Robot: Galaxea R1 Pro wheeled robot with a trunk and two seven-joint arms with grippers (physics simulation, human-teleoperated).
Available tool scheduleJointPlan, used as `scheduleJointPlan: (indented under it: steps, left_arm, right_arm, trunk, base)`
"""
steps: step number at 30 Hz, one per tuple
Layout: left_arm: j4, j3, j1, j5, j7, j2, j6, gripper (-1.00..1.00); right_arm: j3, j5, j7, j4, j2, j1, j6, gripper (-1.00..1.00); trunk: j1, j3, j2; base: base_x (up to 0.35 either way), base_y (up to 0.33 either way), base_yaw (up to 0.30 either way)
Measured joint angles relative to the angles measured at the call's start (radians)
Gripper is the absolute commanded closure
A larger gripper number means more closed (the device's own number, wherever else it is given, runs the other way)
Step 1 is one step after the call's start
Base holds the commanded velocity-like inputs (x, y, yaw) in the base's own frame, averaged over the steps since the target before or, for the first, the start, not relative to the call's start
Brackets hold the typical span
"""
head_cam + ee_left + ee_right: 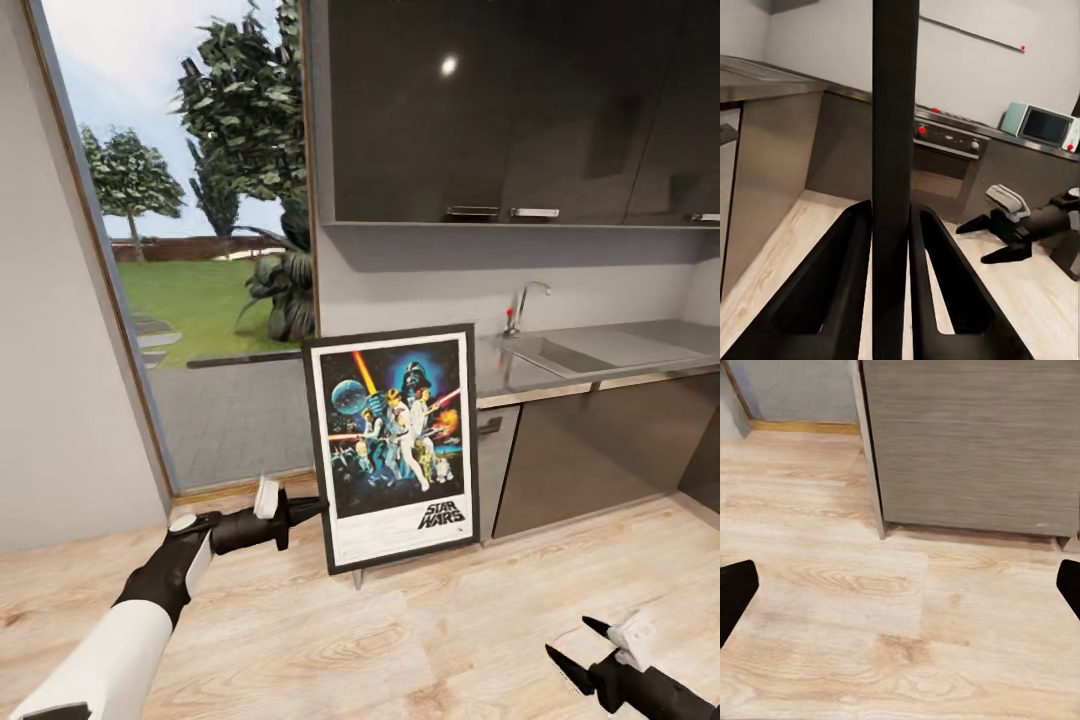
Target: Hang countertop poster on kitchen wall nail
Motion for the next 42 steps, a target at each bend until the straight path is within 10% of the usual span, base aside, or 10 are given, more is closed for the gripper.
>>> scheduleJointPlan:
  steps: [6,13,31,42]
  left_arm:
    - [0.021,0.004,0.0,0.0,-0.009,-0.002,-0.036,1.0]
    - [0.018,0.001,0.0,-0.003,-0.095,-0.003,-0.07,1.0]
    - [0.015,-0.001,0.0,-0.005,-0.095,0.0,-0.076,1.0]
    - [0.015,-0.015,0.0,-0.005,-0.096,-0.002,-0.098,1.0]
  right_arm:
    - [0.003,0.002,0.178,-0.06,-0.016,-0.127,0.152,-1.0]
    - [0.007,0.002,0.457,0.032,-0.105,-0.328,0.292,-1.0]
    - [0.095,0.001,0.674,0.035,-0.114,-0.393,0.309,-1.0]
    - [0.118,0.001,0.691,0.058,-0.113,-0.463,0.356,-1.0]
  trunk:
    - [0.0,0.0,0.0]
    - [0.0,0.0,0.0]
    - [0.0,0.0,0.0]
    - [0.0,0.0,0.0]
  base:
    - [0.0,0.0,0.0]
    - [0.0,0.0,0.0]
    - [0.0,0.0,0.0]
    - [0.0,0.0,0.0]
